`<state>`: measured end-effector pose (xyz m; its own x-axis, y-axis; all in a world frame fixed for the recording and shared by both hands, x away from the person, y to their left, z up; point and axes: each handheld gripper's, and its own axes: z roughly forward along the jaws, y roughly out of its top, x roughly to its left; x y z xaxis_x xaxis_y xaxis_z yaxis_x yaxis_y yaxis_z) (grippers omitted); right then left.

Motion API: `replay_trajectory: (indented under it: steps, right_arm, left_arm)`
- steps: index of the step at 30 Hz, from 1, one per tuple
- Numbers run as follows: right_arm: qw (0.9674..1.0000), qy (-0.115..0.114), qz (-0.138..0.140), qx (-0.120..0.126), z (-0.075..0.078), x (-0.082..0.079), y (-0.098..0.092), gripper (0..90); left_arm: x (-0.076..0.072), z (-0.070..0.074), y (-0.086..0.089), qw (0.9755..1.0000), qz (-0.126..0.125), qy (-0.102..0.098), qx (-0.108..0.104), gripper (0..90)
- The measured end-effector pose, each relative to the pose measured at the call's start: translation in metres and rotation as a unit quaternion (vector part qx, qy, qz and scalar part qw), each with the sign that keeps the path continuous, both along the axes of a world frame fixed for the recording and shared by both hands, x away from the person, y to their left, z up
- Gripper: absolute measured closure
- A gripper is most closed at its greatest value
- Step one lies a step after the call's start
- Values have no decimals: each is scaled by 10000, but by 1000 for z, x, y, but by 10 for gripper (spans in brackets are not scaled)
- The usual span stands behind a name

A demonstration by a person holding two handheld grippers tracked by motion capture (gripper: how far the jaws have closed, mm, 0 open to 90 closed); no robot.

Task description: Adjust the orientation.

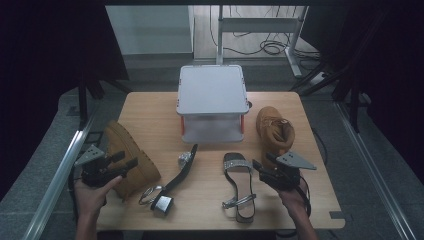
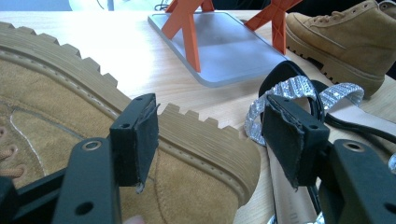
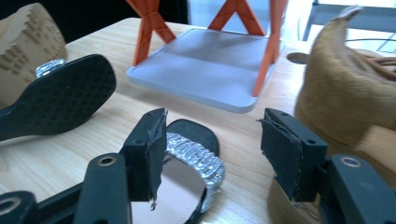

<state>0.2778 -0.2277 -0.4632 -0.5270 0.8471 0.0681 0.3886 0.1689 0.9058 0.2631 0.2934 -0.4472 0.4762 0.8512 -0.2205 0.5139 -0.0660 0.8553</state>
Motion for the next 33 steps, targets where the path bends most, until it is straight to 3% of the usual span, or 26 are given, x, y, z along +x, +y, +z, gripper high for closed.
replay_trajectory:
  steps: [5, 13, 18, 24, 27, 29, 33]
  right_arm:
    - [9995, 106, 178, 245, -3, 3, -3, 455]
    - [9985, 220, 369, 326, -5, 3, -1, 471]
    - [9980, 264, 460, 355, -5, 2, 0, 470]
    - [9970, 357, 508, 460, -6, 2, -3, 465]
    - [9964, 387, 523, 538, -6, 2, -5, 461]
    - [9965, 353, 566, 497, -7, 2, -7, 452]
    - [9966, 358, 548, 498, -7, 3, -9, 452]
  left_arm:
    - [0, -3, -3, 10000, -33, 53, -56, 370]
    - [-3, 3, -12, 9996, -254, -32, -66, 371]
    - [-5, 5, -18, 9995, -260, -124, -148, 381]
    - [-4, 7, -27, 9994, -345, -44, -64, 380]
    - [-6, 9, -28, 9996, -258, -127, -40, 456]
    - [-7, 11, -30, 9996, -260, -126, -21, 547]
    - [-7, 11, -35, 9994, -322, -102, 83, 633]
